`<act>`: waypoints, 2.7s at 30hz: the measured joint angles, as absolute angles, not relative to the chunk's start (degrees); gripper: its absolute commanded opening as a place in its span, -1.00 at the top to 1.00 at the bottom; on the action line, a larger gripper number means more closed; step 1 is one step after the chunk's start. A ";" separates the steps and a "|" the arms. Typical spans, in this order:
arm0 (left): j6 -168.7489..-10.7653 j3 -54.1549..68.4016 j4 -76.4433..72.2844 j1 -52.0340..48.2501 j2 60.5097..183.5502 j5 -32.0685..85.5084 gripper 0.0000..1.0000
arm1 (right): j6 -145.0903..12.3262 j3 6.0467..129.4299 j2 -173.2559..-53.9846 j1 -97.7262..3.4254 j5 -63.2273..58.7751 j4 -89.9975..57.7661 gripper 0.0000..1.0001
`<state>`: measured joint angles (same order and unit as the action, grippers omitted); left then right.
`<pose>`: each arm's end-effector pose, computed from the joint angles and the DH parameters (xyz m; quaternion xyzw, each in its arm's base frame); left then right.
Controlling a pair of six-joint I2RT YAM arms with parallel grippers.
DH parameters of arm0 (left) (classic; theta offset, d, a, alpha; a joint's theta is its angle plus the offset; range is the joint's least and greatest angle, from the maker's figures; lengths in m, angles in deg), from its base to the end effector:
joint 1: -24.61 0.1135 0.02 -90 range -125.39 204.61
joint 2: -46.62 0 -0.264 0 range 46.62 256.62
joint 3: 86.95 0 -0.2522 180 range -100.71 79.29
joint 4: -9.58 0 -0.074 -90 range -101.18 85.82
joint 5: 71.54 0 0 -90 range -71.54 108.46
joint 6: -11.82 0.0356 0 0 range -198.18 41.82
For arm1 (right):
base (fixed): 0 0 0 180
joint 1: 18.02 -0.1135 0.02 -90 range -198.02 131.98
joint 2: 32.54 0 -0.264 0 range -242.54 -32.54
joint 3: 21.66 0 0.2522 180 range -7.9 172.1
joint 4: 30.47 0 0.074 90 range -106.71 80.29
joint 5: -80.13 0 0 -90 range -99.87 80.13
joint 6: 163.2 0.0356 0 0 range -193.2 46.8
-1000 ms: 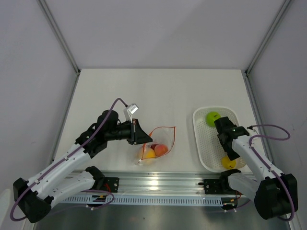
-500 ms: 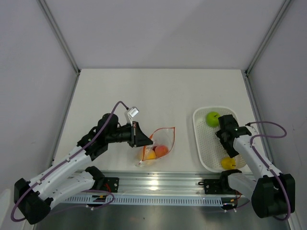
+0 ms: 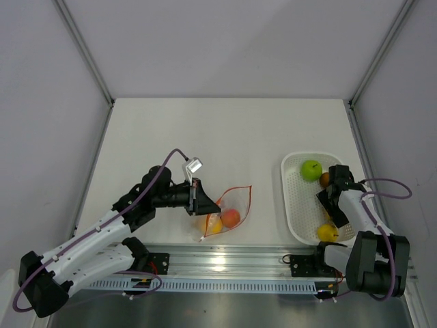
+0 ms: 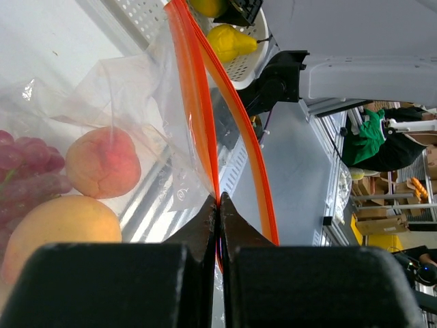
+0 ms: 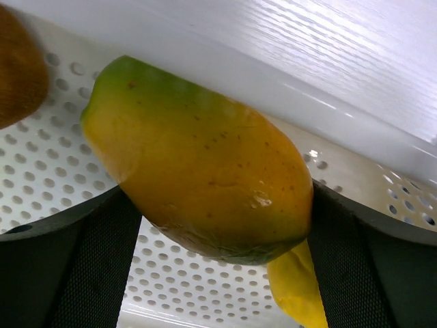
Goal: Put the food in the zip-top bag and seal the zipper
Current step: Pick up the fake fruit from the bin, then place the fake fruit in the zipper food storage bag.
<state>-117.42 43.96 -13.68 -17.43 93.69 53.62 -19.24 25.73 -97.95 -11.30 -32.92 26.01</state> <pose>0.1261 -0.1413 0.2783 0.1897 0.7824 -0.5398 0.2461 0.1756 -0.0347 0.1727 0.5137 0.8243 -0.1284 0.2004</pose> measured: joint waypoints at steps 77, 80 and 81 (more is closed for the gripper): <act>-116.79 33.95 -23.82 -16.28 103.33 50.86 0.99 | -37.76 52.20 -87.19 -86.51 -18.10 27.93 1.00; -116.72 33.82 -24.04 -16.23 103.31 50.23 0.99 | -37.82 54.69 -90.41 -86.86 -18.25 29.20 1.00; -116.70 33.82 -24.15 -16.23 103.20 49.97 0.99 | -37.82 55.46 -91.30 -86.93 -18.40 29.61 1.00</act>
<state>-116.70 33.82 -24.15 -16.23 103.20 49.97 -37.82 55.46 -91.30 -86.93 -18.40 29.61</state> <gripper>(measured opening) 0.005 0.668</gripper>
